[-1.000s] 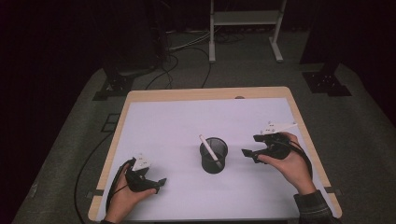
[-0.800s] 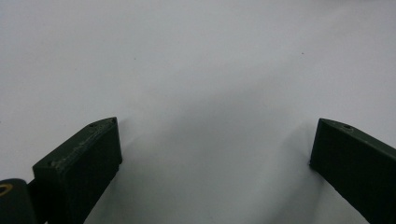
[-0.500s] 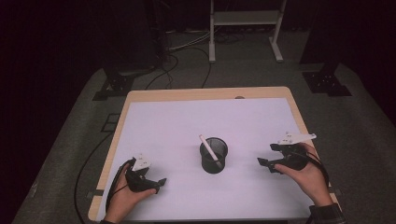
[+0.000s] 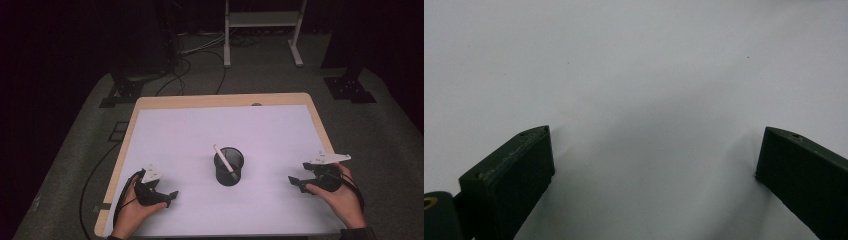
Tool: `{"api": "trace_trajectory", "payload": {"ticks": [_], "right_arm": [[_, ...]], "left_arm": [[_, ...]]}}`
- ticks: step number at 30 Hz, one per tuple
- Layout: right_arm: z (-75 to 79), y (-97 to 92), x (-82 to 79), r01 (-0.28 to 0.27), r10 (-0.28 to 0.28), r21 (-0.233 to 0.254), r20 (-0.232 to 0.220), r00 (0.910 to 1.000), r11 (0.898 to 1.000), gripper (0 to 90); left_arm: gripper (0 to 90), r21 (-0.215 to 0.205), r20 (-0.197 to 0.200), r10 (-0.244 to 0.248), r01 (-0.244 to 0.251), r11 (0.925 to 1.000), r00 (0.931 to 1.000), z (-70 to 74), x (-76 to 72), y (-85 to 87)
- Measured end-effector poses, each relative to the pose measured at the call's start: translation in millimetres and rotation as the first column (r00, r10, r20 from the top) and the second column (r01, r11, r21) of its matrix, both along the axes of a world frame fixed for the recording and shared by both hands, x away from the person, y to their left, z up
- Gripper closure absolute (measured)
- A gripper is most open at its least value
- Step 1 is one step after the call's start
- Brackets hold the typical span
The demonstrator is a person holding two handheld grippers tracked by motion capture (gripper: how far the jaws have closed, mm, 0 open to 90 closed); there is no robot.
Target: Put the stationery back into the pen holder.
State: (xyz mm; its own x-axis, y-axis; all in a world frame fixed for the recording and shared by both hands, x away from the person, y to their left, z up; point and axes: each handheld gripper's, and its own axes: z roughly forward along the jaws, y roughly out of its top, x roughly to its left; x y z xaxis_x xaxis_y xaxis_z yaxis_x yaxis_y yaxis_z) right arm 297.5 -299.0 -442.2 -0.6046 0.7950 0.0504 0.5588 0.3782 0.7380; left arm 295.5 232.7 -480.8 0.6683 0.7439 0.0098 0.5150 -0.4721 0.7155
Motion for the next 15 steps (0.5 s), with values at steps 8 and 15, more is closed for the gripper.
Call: {"api": "trace_trajectory", "payload": {"ticks": [8, 15], "right_arm": [[-22.2, -12.9, -9.9, 0.032, -0.033, -0.032, -0.022, 0.9992, 0.999, 19.5], [-34.1, -15.3, -14.2, 0.033, -0.035, -0.064, -0.032, 0.9989, 0.997, 17.9]], "left_arm": [[1.1, 0.001, 0.000, 0.000, 0.000, 1.0000, 1.0000, 0.0, 0.0, 0.0], [1.1, 0.000, 0.000, 0.000, 0.000, 1.0000, 1.0000, 0.0, -0.1, 0.0]]}}
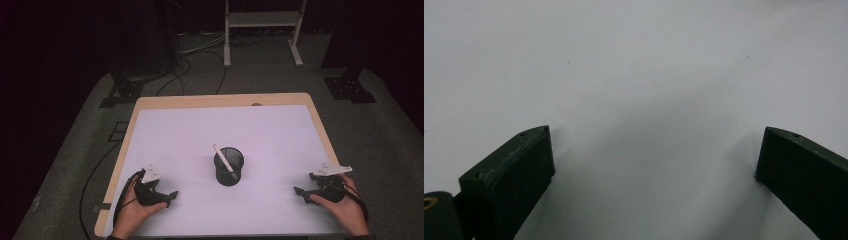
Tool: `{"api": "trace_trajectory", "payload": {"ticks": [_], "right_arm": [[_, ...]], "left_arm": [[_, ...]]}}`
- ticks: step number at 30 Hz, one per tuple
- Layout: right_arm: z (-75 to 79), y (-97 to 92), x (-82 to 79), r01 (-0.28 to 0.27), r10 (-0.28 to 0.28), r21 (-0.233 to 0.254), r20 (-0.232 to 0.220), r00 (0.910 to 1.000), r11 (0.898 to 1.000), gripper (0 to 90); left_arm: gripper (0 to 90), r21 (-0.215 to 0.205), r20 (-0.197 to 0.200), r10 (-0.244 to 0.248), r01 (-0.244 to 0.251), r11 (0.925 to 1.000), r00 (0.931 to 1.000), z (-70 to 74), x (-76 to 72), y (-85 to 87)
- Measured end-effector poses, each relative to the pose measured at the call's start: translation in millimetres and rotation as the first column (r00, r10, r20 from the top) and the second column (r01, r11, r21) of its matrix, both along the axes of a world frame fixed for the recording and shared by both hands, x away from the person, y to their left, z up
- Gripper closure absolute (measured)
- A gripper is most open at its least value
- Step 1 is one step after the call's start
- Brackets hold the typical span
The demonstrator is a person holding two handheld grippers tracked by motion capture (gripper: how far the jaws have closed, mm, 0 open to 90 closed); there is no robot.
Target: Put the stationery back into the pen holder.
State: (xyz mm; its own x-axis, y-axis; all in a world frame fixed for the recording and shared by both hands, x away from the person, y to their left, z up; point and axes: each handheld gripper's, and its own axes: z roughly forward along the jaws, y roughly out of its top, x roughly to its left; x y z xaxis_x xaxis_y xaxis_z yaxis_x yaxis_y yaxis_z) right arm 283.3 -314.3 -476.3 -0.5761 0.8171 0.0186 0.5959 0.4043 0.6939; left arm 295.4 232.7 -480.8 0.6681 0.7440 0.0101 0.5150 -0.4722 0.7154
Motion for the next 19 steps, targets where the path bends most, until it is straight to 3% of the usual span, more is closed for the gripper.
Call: {"api": "trace_trajectory", "payload": {"ticks": [8, 19], "right_arm": [[-8.0, -3.2, -4.1, -0.009, 0.008, 0.027, 0.051, 0.9986, 1.000, 14.8], [-8.2, -3.0, -4.4, -0.008, 0.006, 0.026, 0.055, 0.9985, 1.000, 14.8]], "left_arm": [[1.1, 0.001, 0.000, 0.000, 0.000, 1.0000, 1.0000, 0.0, 0.0, 0.0], [1.1, 0.003, 0.005, 0.001, -0.001, 1.0000, 1.0000, 0.1, -0.5, -0.3]]}}
